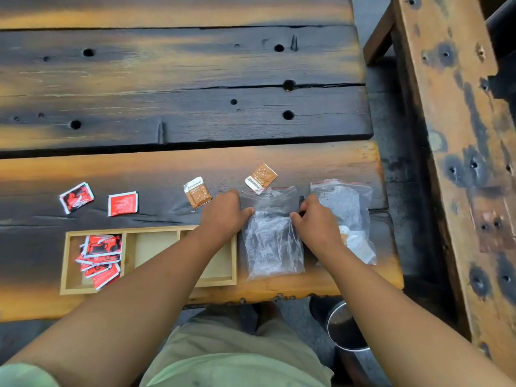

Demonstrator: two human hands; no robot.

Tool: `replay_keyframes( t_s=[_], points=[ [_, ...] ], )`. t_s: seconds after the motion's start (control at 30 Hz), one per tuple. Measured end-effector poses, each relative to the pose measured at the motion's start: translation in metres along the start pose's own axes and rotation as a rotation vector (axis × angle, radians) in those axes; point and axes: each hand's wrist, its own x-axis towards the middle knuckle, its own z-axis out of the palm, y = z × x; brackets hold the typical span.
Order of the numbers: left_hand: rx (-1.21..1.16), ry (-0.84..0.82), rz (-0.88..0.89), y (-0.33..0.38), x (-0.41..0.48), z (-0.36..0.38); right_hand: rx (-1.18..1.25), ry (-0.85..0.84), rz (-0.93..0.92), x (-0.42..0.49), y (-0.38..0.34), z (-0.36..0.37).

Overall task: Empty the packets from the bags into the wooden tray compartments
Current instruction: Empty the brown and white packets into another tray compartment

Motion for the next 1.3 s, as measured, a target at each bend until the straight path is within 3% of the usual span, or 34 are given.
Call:
replay_keyframes(
  t_s=[0.13, 0.33, 0.43, 0.57, 0.77, 0.97, 1.3],
  points=[
    [-0.013, 0.042, 0.023, 0.017, -0.013, -0.014, 0.203, -0.001, -0.079, -0.014, 0.007, -0.022],
    [-0.42, -0.152, 0.12, 0.077, -0.035, -0.005, 0.351, 0.156, -0.029, -0.025, 0.047, -0.051],
    [-0.683, -0.293, 0.031, 0.103, -0.043, 0.013, 0.457, 0.233, 0.042, -0.027, 0.074, -0.061],
    [-0.75, -0.355, -0.093, 0.127, -0.039, 0.037, 0.491, 0.339, 0.125, -0.027, 0.108, -0.068],
    [-0.821, -0.293, -0.209, 0.153, -0.039, 0.062, 0.519, 0.143, 0.286, -0.02, 0.131, -0.059],
    [-1.011, -0.322, -0.256, 0.163, -0.045, 0.067, 0.822, 0.042, 0.337, -0.026, 0.127, -0.052],
    [-1.124, -0.192, -0.091, 0.127, -0.076, 0.011, 0.975, 0.007, 0.087, -0.053, 0.064, -0.074]
  ],
)
